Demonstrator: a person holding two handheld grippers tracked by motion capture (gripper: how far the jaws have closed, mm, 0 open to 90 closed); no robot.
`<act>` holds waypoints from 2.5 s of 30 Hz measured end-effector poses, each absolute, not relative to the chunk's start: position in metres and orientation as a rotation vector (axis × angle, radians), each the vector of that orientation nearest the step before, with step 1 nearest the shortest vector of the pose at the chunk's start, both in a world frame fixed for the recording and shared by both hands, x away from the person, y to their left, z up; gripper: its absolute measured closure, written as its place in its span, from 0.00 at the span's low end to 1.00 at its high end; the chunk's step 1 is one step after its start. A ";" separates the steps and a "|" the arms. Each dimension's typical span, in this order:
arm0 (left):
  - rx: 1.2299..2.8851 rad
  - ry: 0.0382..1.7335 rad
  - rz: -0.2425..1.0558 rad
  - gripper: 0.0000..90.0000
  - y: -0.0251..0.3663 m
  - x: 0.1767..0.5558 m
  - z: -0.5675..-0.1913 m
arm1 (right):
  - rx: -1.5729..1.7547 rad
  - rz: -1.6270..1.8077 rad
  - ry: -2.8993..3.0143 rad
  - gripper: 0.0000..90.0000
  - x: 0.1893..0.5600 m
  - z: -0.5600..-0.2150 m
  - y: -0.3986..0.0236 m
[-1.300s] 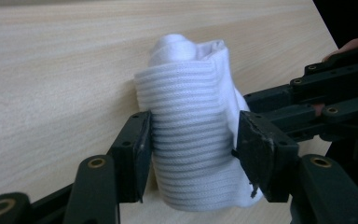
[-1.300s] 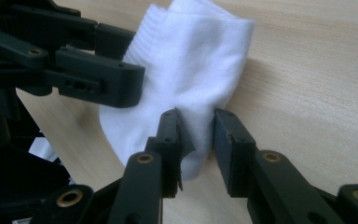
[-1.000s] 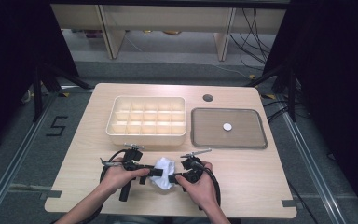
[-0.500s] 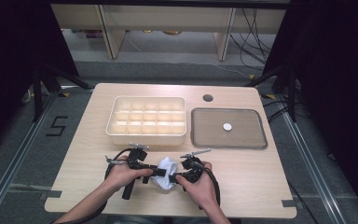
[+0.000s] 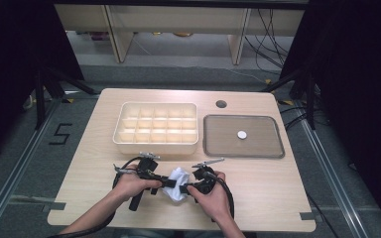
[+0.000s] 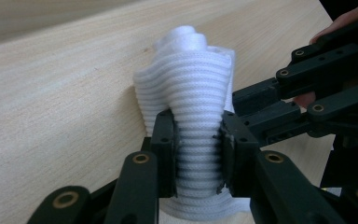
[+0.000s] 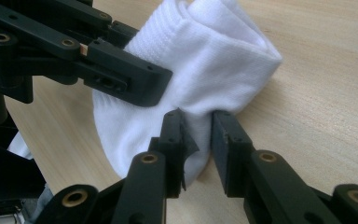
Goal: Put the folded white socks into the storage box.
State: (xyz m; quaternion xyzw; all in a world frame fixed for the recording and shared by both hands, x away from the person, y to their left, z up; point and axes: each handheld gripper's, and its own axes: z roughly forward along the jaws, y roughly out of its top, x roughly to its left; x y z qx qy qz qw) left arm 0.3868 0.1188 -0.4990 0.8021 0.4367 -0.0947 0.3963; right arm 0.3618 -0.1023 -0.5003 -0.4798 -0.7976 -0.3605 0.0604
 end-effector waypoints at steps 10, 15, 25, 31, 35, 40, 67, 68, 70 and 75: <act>1.987 1.082 -0.242 0.82 0.123 0.383 -0.500 | -1.457 -1.151 -2.397 0.72 0.358 -0.484 -0.109; 1.974 1.059 -0.243 0.82 0.124 0.379 -0.498 | -1.483 -1.201 -2.424 0.68 0.356 -0.468 -0.122; 1.914 1.018 -0.174 0.82 0.140 0.372 -0.481 | -1.494 -1.289 -2.501 0.64 0.350 -0.468 -0.152; 1.879 1.026 -0.114 0.82 0.153 0.369 -0.469 | -1.520 -1.295 -2.502 0.63 0.347 -0.472 -0.161; 1.857 1.022 -0.092 0.82 0.161 0.368 -0.462 | -1.528 -1.314 -2.498 0.63 0.346 -0.475 -0.162; 1.835 1.023 -0.044 0.82 0.170 0.368 -0.455 | -1.535 -1.319 -2.491 0.63 0.345 -0.476 -0.163; 1.761 1.070 0.075 0.82 0.207 0.388 -0.422 | -1.516 -1.307 -2.499 0.62 0.345 -0.480 -0.159; 1.749 1.081 0.091 0.82 0.209 0.390 -0.421 | -1.518 -1.307 -2.496 0.62 0.344 -0.480 -0.159; 1.739 1.087 0.087 0.82 0.212 0.394 -0.420 | -1.548 -1.301 -2.451 0.62 0.342 -0.480 -0.157; 1.712 1.108 0.109 0.82 0.219 0.401 -0.415 | -1.525 -1.310 -2.488 0.62 0.345 -0.481 -0.160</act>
